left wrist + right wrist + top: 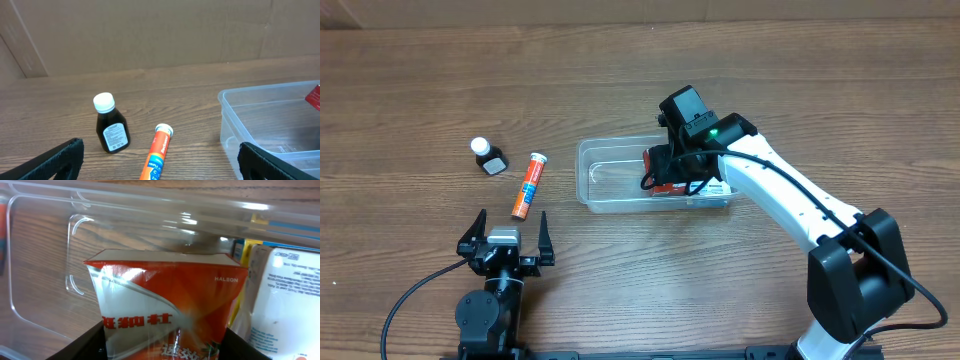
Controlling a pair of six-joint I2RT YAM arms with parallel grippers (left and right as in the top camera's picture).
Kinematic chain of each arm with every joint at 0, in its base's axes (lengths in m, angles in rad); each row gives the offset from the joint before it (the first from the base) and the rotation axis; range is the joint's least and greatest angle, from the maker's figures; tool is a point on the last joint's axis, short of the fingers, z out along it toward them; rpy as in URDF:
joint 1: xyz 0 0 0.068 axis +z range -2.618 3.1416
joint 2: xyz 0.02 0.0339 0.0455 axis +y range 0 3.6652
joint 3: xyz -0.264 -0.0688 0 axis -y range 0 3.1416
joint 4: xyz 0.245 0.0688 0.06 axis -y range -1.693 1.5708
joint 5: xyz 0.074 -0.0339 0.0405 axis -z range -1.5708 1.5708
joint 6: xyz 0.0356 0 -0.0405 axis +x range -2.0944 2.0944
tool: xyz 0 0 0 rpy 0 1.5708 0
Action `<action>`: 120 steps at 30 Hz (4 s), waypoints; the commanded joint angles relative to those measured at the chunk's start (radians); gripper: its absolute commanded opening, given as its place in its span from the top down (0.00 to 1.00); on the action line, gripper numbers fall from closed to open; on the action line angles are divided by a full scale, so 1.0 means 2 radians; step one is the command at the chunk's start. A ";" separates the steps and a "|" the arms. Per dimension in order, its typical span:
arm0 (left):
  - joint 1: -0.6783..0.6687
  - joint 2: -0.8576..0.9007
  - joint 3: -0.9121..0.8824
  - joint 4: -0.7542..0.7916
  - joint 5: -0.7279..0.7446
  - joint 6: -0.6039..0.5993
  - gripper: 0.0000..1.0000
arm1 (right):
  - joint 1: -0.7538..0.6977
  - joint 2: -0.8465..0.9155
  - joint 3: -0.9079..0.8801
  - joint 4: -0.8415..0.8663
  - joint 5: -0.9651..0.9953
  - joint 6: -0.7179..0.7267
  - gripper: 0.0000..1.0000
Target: Pack container
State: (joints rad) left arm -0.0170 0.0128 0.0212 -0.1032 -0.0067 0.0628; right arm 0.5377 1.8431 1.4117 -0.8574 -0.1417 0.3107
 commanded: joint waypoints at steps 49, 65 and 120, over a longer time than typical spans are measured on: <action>0.005 -0.004 -0.002 0.001 0.005 0.008 0.00 | -0.407 -0.018 0.218 -0.255 0.109 -0.051 0.00; 0.005 -0.004 -0.002 0.089 0.031 0.000 0.00 | -0.407 -0.018 0.218 -0.255 0.109 -0.051 0.00; 0.071 0.883 0.620 -0.242 -0.081 -0.147 0.54 | -0.407 -0.018 0.218 -0.255 0.109 -0.051 0.00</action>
State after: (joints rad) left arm 0.1162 1.7729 1.2446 -0.5934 -0.1577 -0.2310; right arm -0.2768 1.8393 1.8221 -1.3712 0.0696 0.2092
